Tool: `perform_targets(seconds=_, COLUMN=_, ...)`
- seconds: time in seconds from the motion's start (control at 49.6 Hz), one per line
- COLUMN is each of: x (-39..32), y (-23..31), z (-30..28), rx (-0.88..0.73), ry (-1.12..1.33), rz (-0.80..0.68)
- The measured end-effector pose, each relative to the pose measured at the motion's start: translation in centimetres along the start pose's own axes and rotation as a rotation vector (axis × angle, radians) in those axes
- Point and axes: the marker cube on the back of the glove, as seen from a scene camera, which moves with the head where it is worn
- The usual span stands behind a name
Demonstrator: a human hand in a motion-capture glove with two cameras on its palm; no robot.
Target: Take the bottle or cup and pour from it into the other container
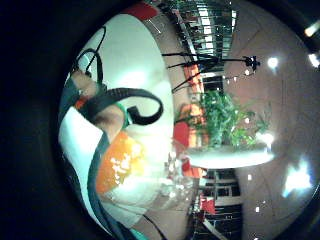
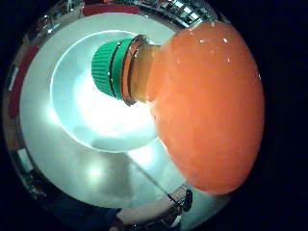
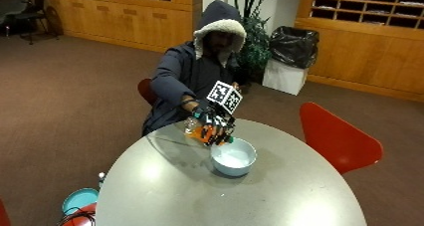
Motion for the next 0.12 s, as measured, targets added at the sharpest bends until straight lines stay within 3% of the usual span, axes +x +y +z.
perform_targets(seconds=0.121, x=0.12, y=0.14, z=-0.03, rx=0.003, ry=0.007, rz=-0.008)
